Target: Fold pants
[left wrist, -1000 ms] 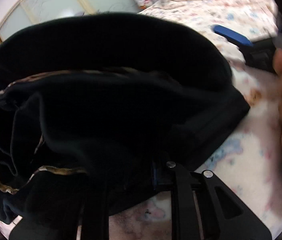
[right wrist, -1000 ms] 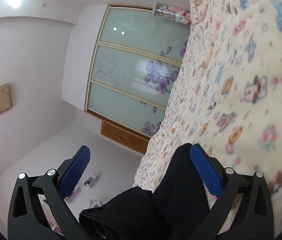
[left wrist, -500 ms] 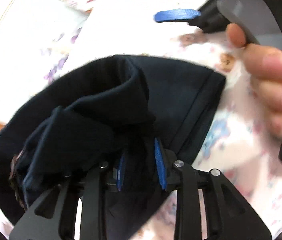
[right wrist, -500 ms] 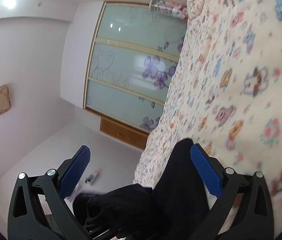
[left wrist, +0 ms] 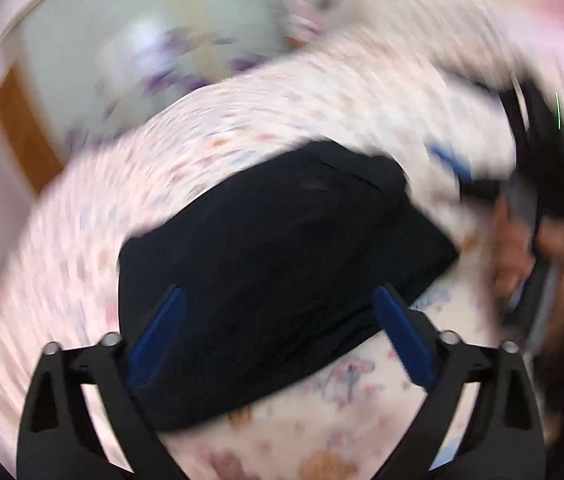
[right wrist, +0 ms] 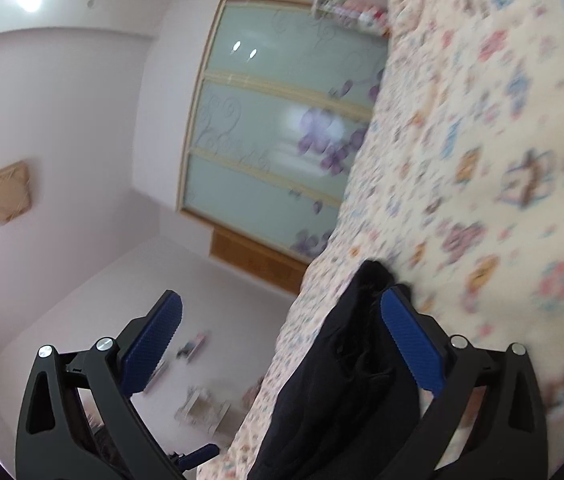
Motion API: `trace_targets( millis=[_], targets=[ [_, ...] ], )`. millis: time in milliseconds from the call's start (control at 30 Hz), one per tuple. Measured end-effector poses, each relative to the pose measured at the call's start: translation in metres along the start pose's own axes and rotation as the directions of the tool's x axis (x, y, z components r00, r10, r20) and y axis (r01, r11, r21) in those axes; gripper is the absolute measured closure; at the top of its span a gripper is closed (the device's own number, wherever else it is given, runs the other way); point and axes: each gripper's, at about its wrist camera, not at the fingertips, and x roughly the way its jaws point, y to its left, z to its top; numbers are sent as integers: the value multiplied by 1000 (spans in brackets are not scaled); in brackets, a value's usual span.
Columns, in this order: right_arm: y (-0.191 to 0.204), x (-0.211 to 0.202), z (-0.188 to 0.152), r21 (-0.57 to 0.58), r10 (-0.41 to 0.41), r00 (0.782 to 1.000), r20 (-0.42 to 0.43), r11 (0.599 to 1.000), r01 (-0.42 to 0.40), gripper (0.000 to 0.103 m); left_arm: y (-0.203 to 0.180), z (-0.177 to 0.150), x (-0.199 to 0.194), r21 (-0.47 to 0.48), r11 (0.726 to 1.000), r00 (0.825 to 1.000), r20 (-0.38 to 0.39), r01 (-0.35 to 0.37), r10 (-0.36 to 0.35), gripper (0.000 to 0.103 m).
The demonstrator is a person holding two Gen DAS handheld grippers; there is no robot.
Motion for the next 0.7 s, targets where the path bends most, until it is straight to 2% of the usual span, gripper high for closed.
trace_targets(
  millis=[33, 67, 100, 133, 167, 200, 233, 300, 333, 400, 433, 500, 533, 567, 667, 700],
  targets=[
    [3, 3, -1, -14, 12, 1000, -21, 1000, -13, 10, 27, -5, -10, -106, 994, 999, 35, 28, -25, 2],
    [9, 7, -3, -42, 19, 999, -49, 999, -21, 12, 52, -17, -25, -210, 977, 996, 85, 43, -25, 2],
    [16, 10, -6, -72, 16, 996, -84, 997, -22, 14, 72, -31, -39, -301, 953, 991, 133, 34, 7, 2],
    [25, 16, -9, -94, 4, 989, -147, 995, -18, 15, 77, -41, -45, -340, 940, 987, 158, 24, 32, 2],
    [35, 20, -15, -96, -2, 974, -228, 995, -20, 15, 91, -58, -57, -396, 918, 976, 203, 9, 78, 2],
    [43, 21, -20, -98, -16, 961, -276, 995, -12, 15, 95, -66, -64, -435, 900, 965, 234, -8, 122, 2],
    [51, 21, -26, -110, -42, 952, -303, 994, 9, 15, 107, -82, -74, -476, 879, 946, 272, -28, 177, 2],
    [60, 24, -35, -131, -123, 926, -358, 988, 81, 15, 109, -102, -80, -522, 852, 923, 303, -48, 237, 2],
    [61, 27, -40, -131, -196, 898, -394, 979, 156, 15, 97, -108, -78, -531, 846, 915, 312, -54, 255, 2],
    [59, 33, -45, -116, -270, 861, -430, 963, 244, 20, 92, -123, -66, -528, 846, 897, 334, -77, 291, 2],
    [55, 37, -47, -110, -327, 833, -447, 944, 312, 22, 90, -124, -65, -525, 848, 895, 338, -77, 291, 2],
    [50, 46, -50, -110, -406, 788, -462, 908, 403, 23, 88, -126, -62, -519, 853, 914, 316, -59, 255, 2],
    [48, 49, -52, -117, -436, 776, -455, 894, 434, 23, 88, -122, -59, -515, 856, 928, 293, -50, 231, 2],
    [47, 51, -53, -123, -470, 763, -444, 875, 468, 28, 78, -132, -61, -507, 861, 931, 294, -41, 217, 2],
    [41, 59, -53, -117, -531, 750, -394, 839, 532, 32, 77, -137, -56, -502, 864, 927, 310, -29, 212, 2],
    [38, 62, -54, -116, -562, 740, -370, 818, 563, 32, 78, -138, -56, -505, 863, 928, 314, -15, 201, 2]
  ],
)
